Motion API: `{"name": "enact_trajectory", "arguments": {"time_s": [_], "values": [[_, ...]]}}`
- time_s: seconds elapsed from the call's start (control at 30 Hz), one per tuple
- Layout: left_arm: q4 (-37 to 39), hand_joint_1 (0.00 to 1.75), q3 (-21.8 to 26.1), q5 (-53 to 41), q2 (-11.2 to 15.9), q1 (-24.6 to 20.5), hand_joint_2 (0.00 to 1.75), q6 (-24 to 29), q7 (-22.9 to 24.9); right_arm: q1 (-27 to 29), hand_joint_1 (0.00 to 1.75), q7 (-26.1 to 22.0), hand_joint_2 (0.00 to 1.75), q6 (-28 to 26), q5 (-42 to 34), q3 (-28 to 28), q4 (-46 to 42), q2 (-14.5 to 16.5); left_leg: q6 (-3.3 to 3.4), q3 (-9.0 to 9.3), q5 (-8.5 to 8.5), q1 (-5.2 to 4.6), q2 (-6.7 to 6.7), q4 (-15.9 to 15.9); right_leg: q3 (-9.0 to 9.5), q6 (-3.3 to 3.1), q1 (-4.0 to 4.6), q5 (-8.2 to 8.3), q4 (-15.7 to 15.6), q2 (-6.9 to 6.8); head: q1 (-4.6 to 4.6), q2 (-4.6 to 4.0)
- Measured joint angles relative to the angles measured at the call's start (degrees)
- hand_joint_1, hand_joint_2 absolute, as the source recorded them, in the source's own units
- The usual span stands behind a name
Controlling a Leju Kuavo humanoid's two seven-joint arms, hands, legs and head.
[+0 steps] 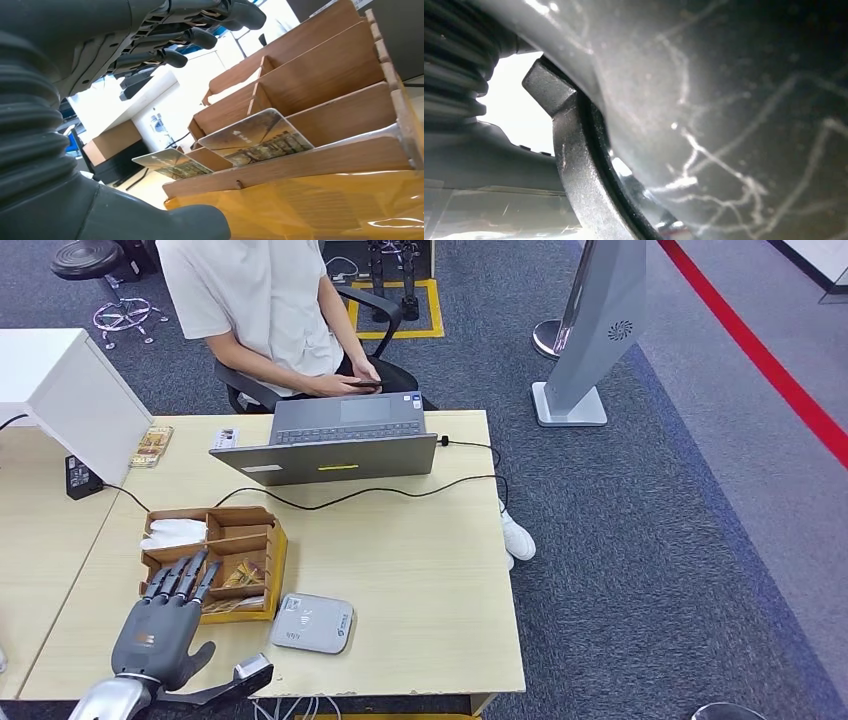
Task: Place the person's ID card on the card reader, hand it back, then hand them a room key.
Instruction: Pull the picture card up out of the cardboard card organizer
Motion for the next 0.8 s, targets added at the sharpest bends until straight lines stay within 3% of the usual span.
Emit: {"name": "enact_trajectory", "arguments": {"time_s": [0.33, 0.37, 0.5, 0.8], "values": [[0.36, 0.0, 1.34, -0.05, -0.46, 0.18, 1.75, 0.0, -0.01, 0.0, 0.0, 0.02, 1.75, 0.0, 0.17, 0.0, 0.0, 0.0, 0.0, 0.01, 0.0, 0.0, 0.01, 0.0, 0.0, 0.0, 0.0, 0.0, 0.0, 0.04, 0.01, 0.0], [0.38, 0.06, 1.51, -0.06, -0.55, 0.17, 1.75, 0.01, -0.01, 0.0, 0.0, 0.02, 1.75, 0.0, 0.17, 0.0, 0.0, 0.0, 0.0, 0.01, 0.0, 0.0, 0.01, 0.0, 0.0, 0.0, 0.0, 0.0, 0.0, 0.04, 0.0, 0.0], [0.78, 1.75, 1.96, -0.07, -1.11, 0.08, 1.75, 0.02, -0.21, 0.0, 0.0, 0.01, 1.75, 0.01, 0.2, 0.01, 0.0, 0.0, 0.0, 0.01, 0.0, 0.0, 0.01, 0.0, 0.0, 0.0, 0.0, 0.0, 0.0, 0.05, 0.01, 0.0], [3.01, 1.75, 2.46, 1.49, -1.73, -0.32, 1.75, 0.13, -2.48, -0.02, 0.0, -0.04, 1.75, 0.1, 0.39, 0.02, 0.0, 0.0, 0.0, 0.03, 0.0, 0.0, 0.04, 0.0, 0.0, 0.0, 0.0, 0.0, 0.0, 0.09, 0.01, 0.0]]}}
